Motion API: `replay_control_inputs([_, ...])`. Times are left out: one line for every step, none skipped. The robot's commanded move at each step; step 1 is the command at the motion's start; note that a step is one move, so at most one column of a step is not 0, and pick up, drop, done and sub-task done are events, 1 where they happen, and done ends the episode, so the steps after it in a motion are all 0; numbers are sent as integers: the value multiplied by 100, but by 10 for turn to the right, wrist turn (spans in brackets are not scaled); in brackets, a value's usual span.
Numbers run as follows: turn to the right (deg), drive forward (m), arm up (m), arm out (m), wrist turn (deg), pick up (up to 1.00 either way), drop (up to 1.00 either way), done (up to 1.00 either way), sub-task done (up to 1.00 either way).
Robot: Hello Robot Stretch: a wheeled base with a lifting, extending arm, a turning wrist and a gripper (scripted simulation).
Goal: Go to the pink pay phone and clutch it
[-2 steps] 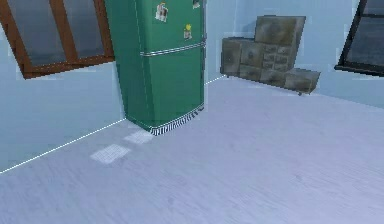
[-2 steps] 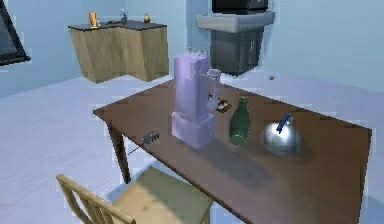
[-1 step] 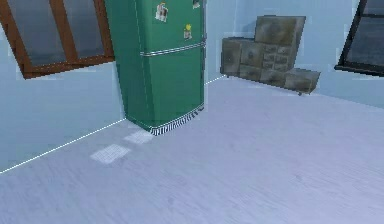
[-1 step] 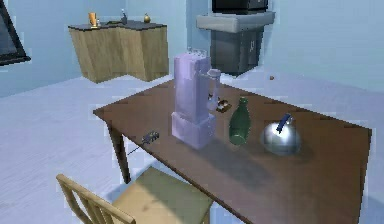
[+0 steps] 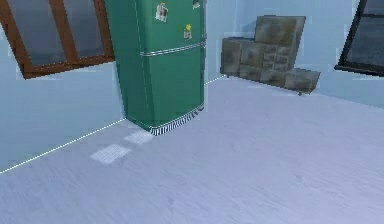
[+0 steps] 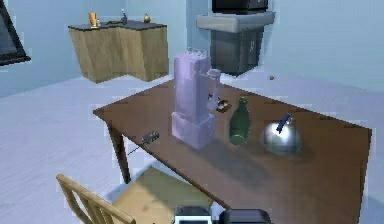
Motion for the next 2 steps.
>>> replay_control_inputs([0, 0, 0, 50, 0, 0, 0, 0, 0])
replay_control_inputs([0, 0, 0, 0, 450, 0, 0, 0, 0])
